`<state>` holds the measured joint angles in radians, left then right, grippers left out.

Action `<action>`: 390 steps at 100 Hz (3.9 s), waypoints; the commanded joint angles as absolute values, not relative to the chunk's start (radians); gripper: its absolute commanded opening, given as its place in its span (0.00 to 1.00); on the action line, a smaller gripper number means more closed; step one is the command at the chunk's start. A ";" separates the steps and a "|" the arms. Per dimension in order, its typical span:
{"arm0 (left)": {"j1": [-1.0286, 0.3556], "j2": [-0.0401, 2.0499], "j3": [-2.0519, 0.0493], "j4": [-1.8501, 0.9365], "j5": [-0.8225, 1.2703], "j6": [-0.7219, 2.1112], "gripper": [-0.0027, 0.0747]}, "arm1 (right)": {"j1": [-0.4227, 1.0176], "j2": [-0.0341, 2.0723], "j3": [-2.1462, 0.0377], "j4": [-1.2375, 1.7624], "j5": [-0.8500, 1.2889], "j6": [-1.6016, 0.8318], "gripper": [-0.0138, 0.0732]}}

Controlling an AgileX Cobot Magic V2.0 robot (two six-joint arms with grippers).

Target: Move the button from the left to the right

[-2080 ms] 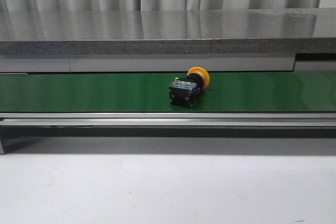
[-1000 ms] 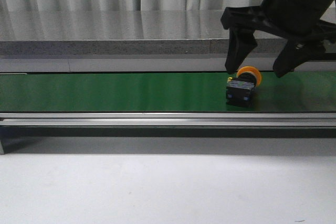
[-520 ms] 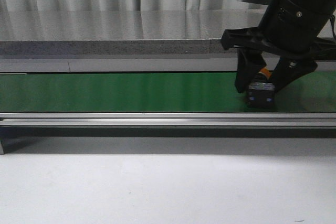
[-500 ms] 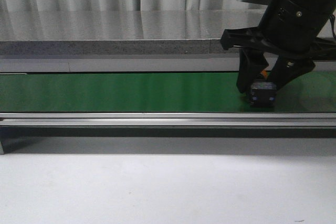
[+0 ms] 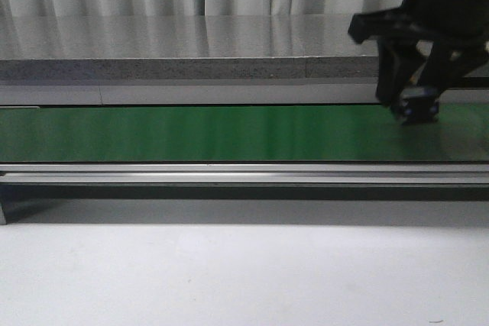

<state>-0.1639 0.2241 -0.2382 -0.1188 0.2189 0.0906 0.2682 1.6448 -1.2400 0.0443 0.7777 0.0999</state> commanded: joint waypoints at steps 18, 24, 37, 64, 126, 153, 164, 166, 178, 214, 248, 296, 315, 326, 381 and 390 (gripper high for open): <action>-0.172 0.234 -0.267 -0.122 0.144 0.088 0.04 | 0.092 1.543 -1.400 -0.150 0.843 0.087 0.34; -0.172 0.234 -0.267 -0.122 0.144 0.088 0.04 | 0.034 1.543 -1.413 -0.160 0.854 0.066 0.34; -0.172 0.234 -0.267 -0.122 0.144 0.088 0.04 | -0.096 1.549 -1.416 -0.160 0.857 0.045 0.34; -0.172 0.234 -0.267 -0.122 0.144 0.088 0.04 | -0.327 1.607 -1.416 -0.160 0.847 -0.012 0.34; -0.172 0.234 -0.267 -0.122 0.144 0.088 0.04 | -0.422 1.843 -1.416 -0.115 0.801 -0.035 0.35; -0.172 0.234 -0.267 -0.122 0.144 0.088 0.04 | -0.422 1.856 -1.415 -0.079 0.803 -0.036 0.37; -0.172 0.234 -0.267 -0.122 0.144 0.088 0.04 | -0.422 1.856 -1.415 -0.078 0.806 -0.036 0.48; -0.172 0.234 -0.267 -0.122 0.144 0.088 0.04 | -0.422 1.856 -1.415 -0.078 0.806 -0.036 0.49; -0.172 0.234 -0.267 -0.122 0.144 0.088 0.04 | -0.422 1.856 -1.415 -0.078 0.805 -0.036 0.63; -0.172 0.234 -0.267 -0.122 0.144 0.088 0.04 | -0.422 1.843 -1.415 -0.061 0.781 -0.027 0.68; -0.172 0.234 -0.267 -0.122 0.144 0.088 0.04 | -0.311 1.698 -1.415 0.000 0.684 -0.027 0.67; -0.172 0.234 -0.267 -0.122 0.144 0.088 0.04 | -0.017 1.431 -1.250 0.000 0.431 -0.028 0.67; -0.172 0.234 -0.267 -0.122 0.144 0.088 0.04 | 0.017 1.265 -1.037 0.000 0.263 -0.027 0.67; -0.172 0.234 -0.267 -0.122 0.144 0.088 0.04 | 0.017 1.152 -0.906 0.000 0.177 -0.027 0.67; -0.172 0.234 -0.267 -0.122 0.144 0.088 0.04 | 0.017 0.495 -0.460 0.000 0.066 -0.027 0.67; -0.172 0.234 -0.267 -0.122 0.144 0.088 0.04 | 0.017 0.404 -0.429 0.000 0.105 -0.027 0.67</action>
